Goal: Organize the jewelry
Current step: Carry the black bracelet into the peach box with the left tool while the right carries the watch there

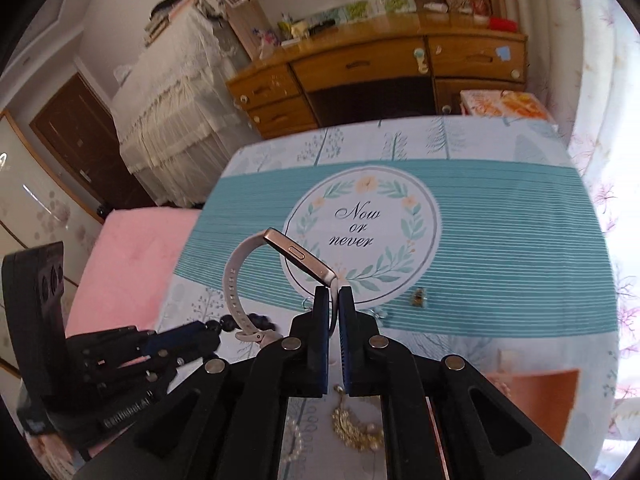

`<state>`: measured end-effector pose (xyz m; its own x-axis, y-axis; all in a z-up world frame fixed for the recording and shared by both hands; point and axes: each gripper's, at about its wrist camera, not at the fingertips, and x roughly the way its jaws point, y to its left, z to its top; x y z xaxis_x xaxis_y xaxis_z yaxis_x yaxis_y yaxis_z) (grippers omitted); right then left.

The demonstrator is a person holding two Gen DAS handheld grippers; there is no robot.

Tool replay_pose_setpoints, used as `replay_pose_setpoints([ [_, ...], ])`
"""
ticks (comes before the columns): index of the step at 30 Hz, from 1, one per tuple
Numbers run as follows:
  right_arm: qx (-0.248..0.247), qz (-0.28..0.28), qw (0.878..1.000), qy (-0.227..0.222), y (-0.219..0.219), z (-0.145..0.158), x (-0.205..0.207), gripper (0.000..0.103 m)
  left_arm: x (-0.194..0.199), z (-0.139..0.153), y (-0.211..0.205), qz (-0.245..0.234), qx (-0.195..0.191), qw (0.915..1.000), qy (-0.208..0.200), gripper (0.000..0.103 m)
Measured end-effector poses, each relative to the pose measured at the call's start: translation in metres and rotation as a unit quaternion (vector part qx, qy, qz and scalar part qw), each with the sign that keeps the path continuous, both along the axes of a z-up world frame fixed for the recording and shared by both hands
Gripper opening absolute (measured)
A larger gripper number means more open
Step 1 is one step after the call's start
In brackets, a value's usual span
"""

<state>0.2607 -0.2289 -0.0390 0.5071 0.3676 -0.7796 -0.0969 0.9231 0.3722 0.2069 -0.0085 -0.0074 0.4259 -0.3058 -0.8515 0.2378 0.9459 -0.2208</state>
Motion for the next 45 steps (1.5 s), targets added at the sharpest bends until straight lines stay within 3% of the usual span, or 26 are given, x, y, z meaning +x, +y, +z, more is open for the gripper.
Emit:
replay_pose_setpoints([
  [8, -0.021, -0.039, 0.997, -0.057, -0.059, 0.05, -0.081, 0.005, -0.038, 0.057, -0.045, -0.04, -0.015, 0.9978, -0.052, 0.012],
  [15, -0.028, -0.075, 0.996, -0.047, -0.117, 0.046, -0.145, 0.005, -0.057, 0.069, -0.116, -0.092, -0.017, 0.9935, -0.064, 0.012],
  [21, -0.027, -0.086, 0.996, -0.017, -0.15, 0.012, -0.202, 0.005, -0.066, 0.053, -0.175, -0.132, -0.011, 0.9902, -0.045, 0.012],
  [29, -0.007, -0.082, 0.996, 0.038, -0.155, -0.053, -0.245, 0.005, -0.069, 0.012, -0.234, -0.176, 0.008, 0.9843, -0.013, 0.012],
  [36, 0.01, -0.087, 0.994, 0.058, -0.151, -0.085, -0.239, 0.005, -0.059, -0.025, -0.262, -0.187, 0.019, 0.982, 0.015, 0.012],
  [45, 0.016, -0.087, 0.994, 0.063, -0.141, -0.094, -0.221, 0.012, -0.055, -0.045, -0.28, -0.201, 0.03, 0.9787, 0.028, 0.012],
])
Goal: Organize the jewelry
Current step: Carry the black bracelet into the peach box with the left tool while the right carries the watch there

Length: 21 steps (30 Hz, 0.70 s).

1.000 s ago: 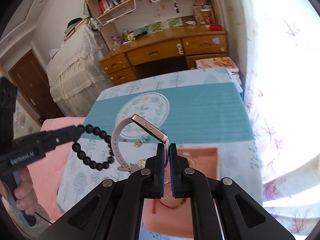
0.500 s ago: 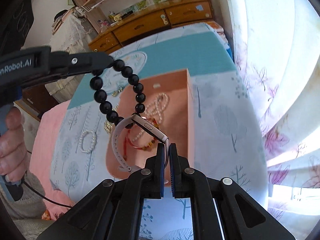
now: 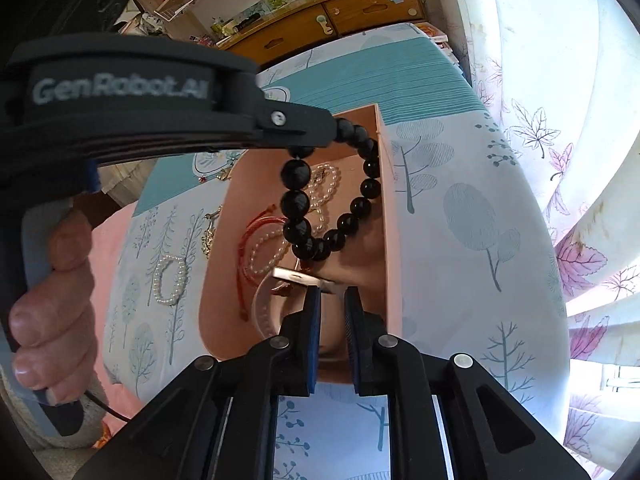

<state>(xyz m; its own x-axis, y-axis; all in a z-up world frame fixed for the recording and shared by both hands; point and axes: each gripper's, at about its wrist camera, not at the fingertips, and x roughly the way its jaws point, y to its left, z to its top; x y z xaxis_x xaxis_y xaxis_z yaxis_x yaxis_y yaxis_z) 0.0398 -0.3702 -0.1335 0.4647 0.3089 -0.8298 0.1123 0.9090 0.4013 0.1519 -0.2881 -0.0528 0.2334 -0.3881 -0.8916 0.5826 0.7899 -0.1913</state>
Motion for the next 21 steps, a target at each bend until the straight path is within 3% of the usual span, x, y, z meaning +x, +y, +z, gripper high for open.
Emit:
replay_pose_setpoints([
  [10, -0.004, 0.001, 1.0, -0.02, 0.001, 0.011, -0.002, 0.016, 0.002, -0.017, 0.015, 0.017, 0.02, 0.9994, 0.021, 0.016],
  [21, 0.0, 0.0, 1.0, -0.018, 0.003, 0.01, -0.002, 0.016, -0.003, -0.02, 0.058, 0.055, 0.034, 0.9979, 0.004, 0.019],
])
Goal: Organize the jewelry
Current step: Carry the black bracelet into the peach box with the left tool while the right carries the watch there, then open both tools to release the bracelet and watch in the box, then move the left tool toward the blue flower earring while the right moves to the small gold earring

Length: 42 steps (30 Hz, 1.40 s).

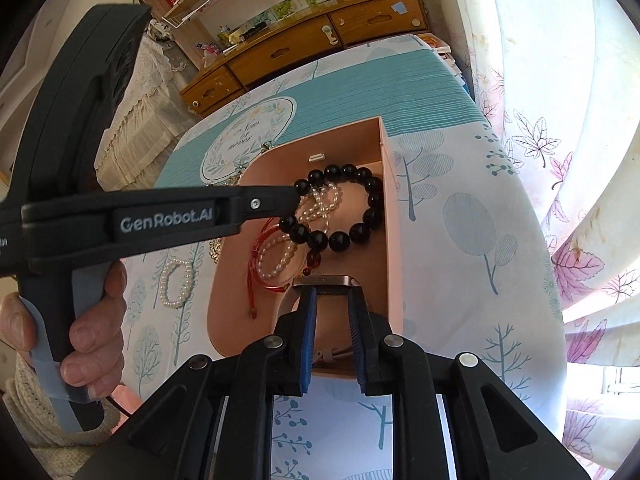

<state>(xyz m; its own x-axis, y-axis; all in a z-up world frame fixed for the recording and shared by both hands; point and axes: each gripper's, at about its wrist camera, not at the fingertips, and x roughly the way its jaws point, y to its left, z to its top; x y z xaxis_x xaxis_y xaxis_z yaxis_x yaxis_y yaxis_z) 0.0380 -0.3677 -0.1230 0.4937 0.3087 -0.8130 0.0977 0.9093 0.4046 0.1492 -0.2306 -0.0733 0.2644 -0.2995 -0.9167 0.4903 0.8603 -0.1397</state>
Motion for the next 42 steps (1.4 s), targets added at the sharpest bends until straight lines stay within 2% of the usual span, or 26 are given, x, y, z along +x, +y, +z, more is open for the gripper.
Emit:
replay_pose_setpoints([
  [8, -0.013, 0.003, 1.0, -0.005, 0.008, 0.004, 0.002, 0.018, -0.016, 0.008, 0.024, 0.017, 0.001, 0.9996, -0.023, 0.019],
  [13, -0.023, 0.002, 1.0, -0.015, 0.013, 0.01, 0.001, 0.032, -0.027, 0.016, 0.052, 0.037, -0.003, 0.9988, -0.033, 0.019],
  [15, -0.026, 0.003, 0.999, -0.018, 0.015, 0.013, 0.0, 0.034, -0.032, 0.018, 0.063, 0.046, -0.005, 0.9983, -0.036, 0.019],
  [30, -0.049, 0.047, 0.997, -0.041, 0.063, 0.037, -0.001, 0.035, -0.059, 0.034, 0.157, 0.128, 0.005, 0.9894, -0.068, 0.019],
  [42, -0.076, 0.108, 0.99, -0.05, 0.122, 0.052, 0.024, 0.035, -0.057, 0.035, 0.211, 0.174, 0.009, 0.9809, -0.085, 0.019],
])
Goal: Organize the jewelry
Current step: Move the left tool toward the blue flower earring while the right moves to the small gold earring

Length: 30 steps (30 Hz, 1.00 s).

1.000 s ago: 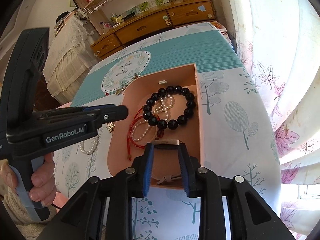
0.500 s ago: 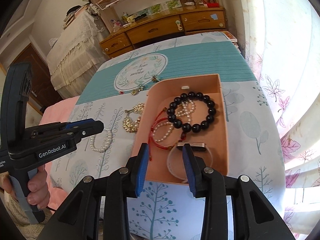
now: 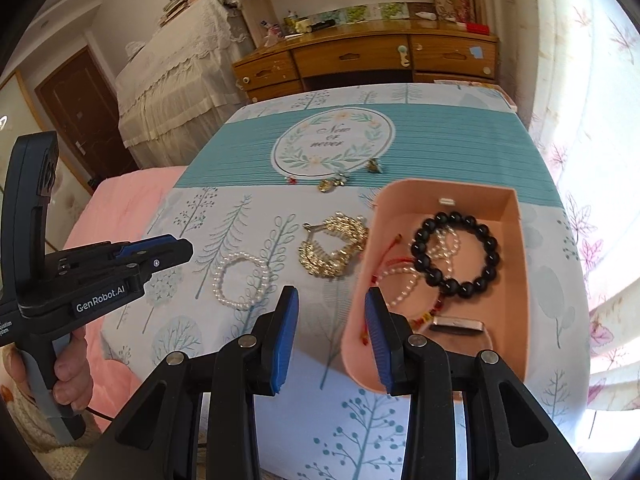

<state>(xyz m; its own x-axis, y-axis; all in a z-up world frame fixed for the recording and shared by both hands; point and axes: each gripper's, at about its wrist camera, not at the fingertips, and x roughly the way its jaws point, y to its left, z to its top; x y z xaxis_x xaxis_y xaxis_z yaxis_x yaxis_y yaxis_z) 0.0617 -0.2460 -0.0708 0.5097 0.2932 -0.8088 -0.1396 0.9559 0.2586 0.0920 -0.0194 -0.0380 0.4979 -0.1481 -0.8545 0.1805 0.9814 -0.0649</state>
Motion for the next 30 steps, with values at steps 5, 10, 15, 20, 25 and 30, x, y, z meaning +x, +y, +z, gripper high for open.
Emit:
replay_pose_setpoints([
  [5, -0.005, 0.022, 1.0, 0.004, 0.021, 0.004, 0.017, 0.035, 0.009, -0.006, 0.016, 0.019, 0.005, 0.9998, 0.004, 0.019],
  [10, -0.013, 0.04, 0.999, 0.01, 0.036, 0.003, 0.045, 0.035, 0.028, -0.017, 0.029, 0.03, 0.007, 0.9994, 0.019, 0.019],
  [15, -0.018, 0.043, 0.999, 0.022, 0.04, -0.001, 0.087, 0.035, 0.055, -0.026, 0.04, 0.033, 0.012, 0.999, 0.027, 0.019],
  [20, -0.011, 0.03, 0.998, 0.046, 0.03, -0.006, 0.142, 0.035, 0.09, -0.034, 0.044, 0.029, 0.013, 0.9988, 0.037, 0.019],
  [25, 0.004, 0.005, 0.996, 0.084, 0.013, -0.022, 0.202, 0.035, 0.122, -0.044, 0.034, 0.012, 0.004, 0.9985, 0.053, 0.019],
  [30, -0.003, -0.024, 0.992, 0.121, 0.006, -0.047, 0.245, 0.032, 0.144, -0.053, 0.005, -0.022, 0.015, 0.9979, 0.059, 0.019],
])
